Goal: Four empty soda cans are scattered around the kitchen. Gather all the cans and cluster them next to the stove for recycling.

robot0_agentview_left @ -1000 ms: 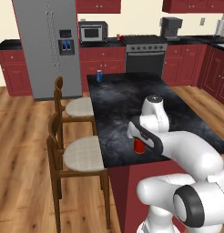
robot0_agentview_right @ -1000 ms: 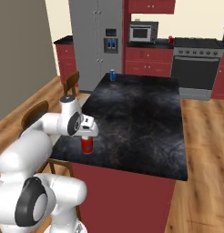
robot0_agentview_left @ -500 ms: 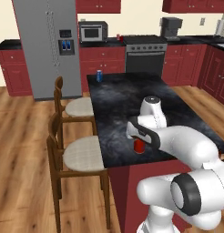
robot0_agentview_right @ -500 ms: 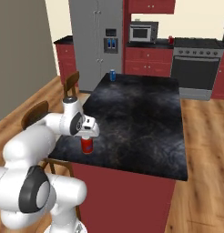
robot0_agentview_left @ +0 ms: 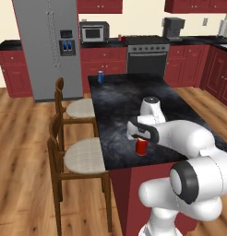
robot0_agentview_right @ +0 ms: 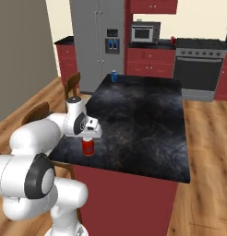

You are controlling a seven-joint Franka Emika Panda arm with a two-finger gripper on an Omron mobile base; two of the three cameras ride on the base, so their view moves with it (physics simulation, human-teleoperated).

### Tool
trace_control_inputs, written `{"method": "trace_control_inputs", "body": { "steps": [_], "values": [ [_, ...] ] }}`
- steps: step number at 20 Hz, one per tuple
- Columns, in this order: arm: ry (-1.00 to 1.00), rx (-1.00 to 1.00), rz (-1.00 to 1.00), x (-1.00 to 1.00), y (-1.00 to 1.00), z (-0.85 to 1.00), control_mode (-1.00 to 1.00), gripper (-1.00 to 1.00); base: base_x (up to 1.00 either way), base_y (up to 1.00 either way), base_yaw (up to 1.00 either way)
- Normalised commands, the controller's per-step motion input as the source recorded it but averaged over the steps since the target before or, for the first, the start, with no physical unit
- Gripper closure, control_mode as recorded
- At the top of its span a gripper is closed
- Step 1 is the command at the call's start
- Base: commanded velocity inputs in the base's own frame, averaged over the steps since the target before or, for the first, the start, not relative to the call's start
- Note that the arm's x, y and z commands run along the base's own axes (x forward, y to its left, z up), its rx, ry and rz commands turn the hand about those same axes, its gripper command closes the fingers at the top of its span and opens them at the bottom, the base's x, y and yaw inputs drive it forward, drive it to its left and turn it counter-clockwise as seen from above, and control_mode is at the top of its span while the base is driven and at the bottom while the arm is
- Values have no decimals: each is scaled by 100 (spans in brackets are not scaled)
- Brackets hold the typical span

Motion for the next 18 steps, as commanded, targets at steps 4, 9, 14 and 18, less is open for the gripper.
{"method": "trace_control_inputs", "body": {
  "steps": [4,9,14,18],
  "values": [
    [4,0,0,18,0,-3,-100,-100,0,0,0],
    [4,0,0,6,0,-11,-100,-100,0,0,0],
    [4,0,0,0,-4,-21,-100,-100,0,0,0],
    [4,0,0,2,-8,-16,-100,-100,0,0,0]
  ]
}}
